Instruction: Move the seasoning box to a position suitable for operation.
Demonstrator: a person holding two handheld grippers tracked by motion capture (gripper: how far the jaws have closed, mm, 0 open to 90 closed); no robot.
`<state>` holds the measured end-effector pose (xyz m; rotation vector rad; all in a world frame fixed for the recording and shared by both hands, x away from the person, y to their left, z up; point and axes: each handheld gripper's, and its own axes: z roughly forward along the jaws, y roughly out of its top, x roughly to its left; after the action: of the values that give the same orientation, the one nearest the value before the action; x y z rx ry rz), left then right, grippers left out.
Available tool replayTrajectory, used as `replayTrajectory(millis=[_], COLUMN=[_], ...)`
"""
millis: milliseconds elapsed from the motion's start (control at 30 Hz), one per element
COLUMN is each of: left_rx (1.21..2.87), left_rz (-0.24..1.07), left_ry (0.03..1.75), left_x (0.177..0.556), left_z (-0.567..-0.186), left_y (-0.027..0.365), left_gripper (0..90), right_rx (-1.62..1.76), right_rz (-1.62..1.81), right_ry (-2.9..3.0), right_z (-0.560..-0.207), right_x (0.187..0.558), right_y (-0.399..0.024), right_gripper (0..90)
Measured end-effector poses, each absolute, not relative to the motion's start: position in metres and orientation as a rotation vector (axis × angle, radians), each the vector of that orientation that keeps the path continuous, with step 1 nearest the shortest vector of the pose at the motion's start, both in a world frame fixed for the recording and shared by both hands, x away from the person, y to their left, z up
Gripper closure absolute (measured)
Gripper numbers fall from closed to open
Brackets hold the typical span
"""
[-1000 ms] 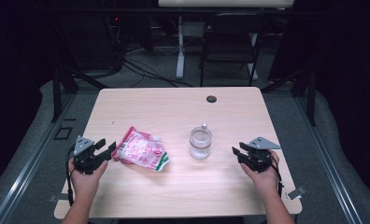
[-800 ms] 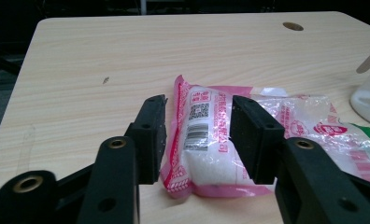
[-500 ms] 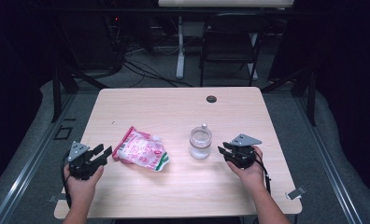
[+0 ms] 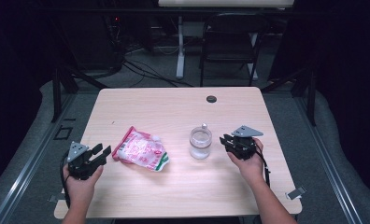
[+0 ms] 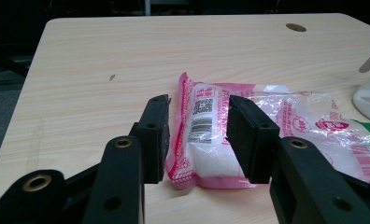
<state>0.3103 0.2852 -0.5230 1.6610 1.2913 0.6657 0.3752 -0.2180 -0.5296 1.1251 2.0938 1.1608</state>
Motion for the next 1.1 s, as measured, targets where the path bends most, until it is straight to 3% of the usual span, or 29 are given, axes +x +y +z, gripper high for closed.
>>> replayTrajectory(millis=[567,867,1100], left_rx=[1.663,1.681,1.753], left_rz=[0.704,0.676,0.628], left_ry=[1.271,1.256,1.199], left_x=[0.308,0.307,0.307], left_z=[-0.521,-0.516,-0.509], left_y=[0.278,0.267,0.241], left_gripper=[64.9,75.6,89.5], right_rx=[1.152,1.120,1.097], right_rz=[1.150,1.168,1.155], right_ry=[2.137,2.152,2.186], right_z=[-0.541,-0.541,-0.543], right_x=[0.406,0.407,0.403], right_y=[-0.197,-0.189,-0.189], right_gripper=[80.5,85.0,88.9])
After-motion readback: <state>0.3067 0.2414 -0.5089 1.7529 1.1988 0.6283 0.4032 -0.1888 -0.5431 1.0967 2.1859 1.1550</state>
